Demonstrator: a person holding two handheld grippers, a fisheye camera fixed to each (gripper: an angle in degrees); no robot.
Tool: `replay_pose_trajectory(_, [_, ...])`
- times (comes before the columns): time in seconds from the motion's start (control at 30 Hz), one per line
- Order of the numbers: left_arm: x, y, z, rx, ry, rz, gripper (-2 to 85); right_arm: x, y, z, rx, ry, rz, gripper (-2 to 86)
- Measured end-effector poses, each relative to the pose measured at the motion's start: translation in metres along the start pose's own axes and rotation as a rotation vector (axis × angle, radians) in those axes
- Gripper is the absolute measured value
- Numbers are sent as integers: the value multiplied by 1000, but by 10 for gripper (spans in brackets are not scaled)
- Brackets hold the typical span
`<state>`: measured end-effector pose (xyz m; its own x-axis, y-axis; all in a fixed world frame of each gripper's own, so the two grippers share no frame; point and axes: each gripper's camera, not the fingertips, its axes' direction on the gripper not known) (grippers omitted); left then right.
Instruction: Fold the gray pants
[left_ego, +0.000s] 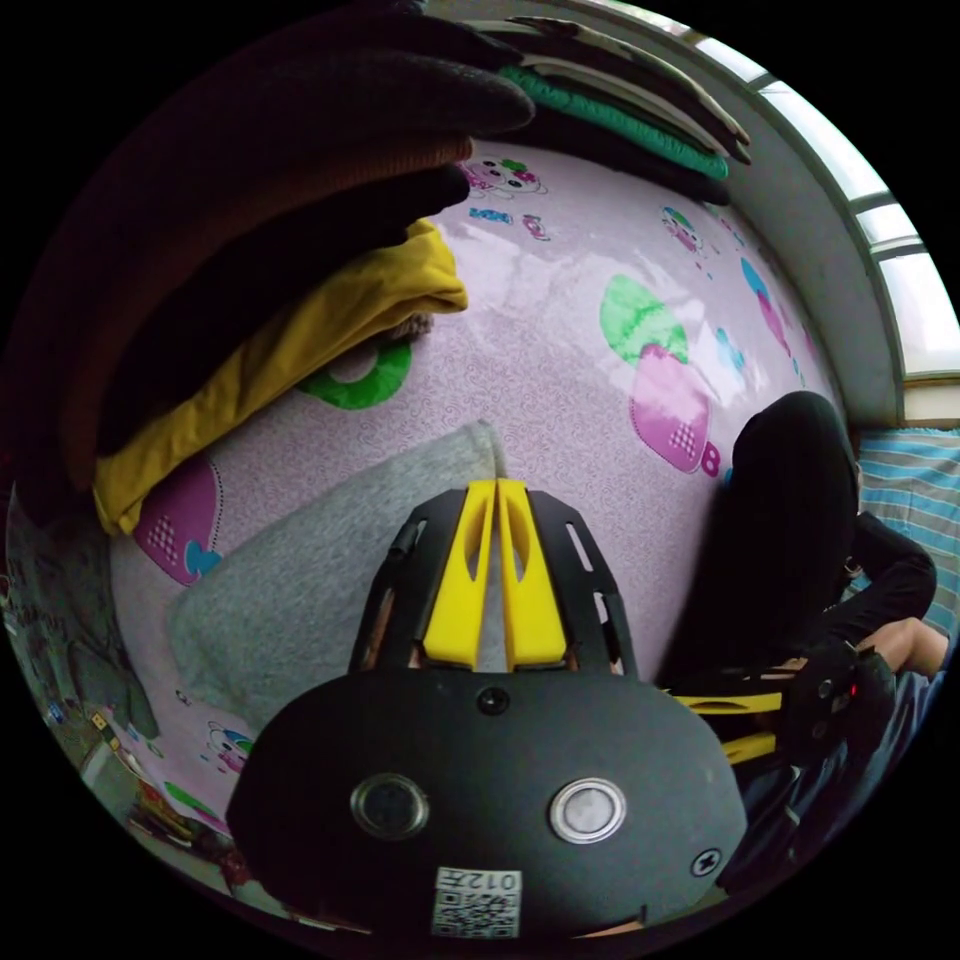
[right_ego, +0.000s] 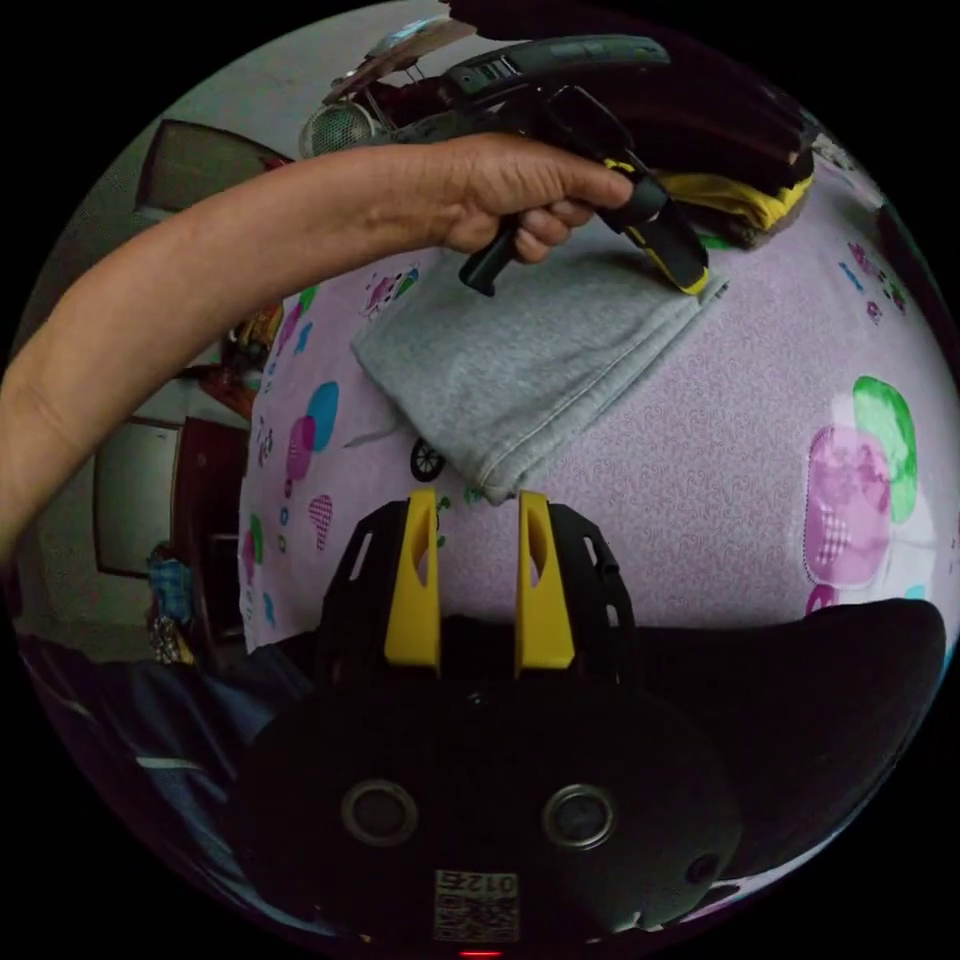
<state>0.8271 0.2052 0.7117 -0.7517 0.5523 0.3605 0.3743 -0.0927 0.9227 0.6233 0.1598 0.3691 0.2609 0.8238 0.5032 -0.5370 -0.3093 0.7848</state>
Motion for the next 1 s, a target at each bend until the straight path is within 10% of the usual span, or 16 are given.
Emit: replay_pose_trajectory(1.0, [106, 6, -66, 16, -4, -3, -1, -89, 15, -40, -201, -253, 249, 34])
